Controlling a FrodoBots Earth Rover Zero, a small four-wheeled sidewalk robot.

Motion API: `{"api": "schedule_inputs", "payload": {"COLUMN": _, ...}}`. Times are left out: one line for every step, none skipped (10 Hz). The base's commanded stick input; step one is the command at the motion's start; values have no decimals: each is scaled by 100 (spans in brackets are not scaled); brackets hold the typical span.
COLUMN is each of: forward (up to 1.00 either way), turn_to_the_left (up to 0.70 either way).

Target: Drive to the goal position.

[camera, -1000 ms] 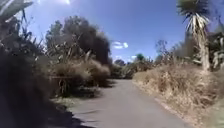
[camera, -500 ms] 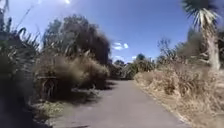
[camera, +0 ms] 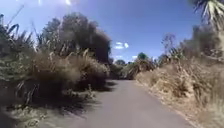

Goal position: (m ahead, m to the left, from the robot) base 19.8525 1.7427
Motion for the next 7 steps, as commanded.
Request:
{"api": "schedule_inputs", "payload": {"forward": 100, "turn_to_the_left": -7}}
{"api": "schedule_inputs", "payload": {"forward": 100, "turn_to_the_left": -3}}
{"api": "schedule_inputs", "payload": {"forward": 100, "turn_to_the_left": 0}}
{"api": "schedule_inputs", "payload": {"forward": 100, "turn_to_the_left": 0}}
{"api": "schedule_inputs", "payload": {"forward": 100, "turn_to_the_left": 0}}
{"api": "schedule_inputs", "payload": {"forward": 100, "turn_to_the_left": 0}}
{"api": "schedule_inputs", "payload": {"forward": 100, "turn_to_the_left": 0}}
